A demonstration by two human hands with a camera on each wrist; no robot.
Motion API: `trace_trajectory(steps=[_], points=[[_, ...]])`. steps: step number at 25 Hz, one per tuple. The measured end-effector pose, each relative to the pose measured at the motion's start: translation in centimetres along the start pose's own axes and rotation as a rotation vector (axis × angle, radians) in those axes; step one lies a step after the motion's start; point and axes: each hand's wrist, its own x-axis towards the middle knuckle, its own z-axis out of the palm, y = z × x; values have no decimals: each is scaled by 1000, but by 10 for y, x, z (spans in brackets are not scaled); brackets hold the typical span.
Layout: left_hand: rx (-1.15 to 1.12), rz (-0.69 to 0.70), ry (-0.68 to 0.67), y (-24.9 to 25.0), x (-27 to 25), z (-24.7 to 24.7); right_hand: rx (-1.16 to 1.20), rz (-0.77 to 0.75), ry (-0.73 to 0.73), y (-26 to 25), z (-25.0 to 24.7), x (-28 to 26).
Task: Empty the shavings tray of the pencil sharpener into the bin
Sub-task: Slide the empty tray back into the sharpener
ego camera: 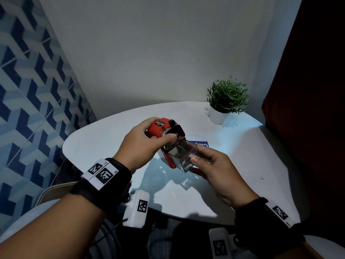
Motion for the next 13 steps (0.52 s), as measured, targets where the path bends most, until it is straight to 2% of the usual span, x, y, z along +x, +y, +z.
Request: trace_trajectory(steps=[3, 13], points=[[7, 3, 20, 0, 1, -2, 42, -44, 119, 1, 3, -1], [-67, -52, -7, -3, 3, 2, 77, -36, 239, 1, 2, -1]])
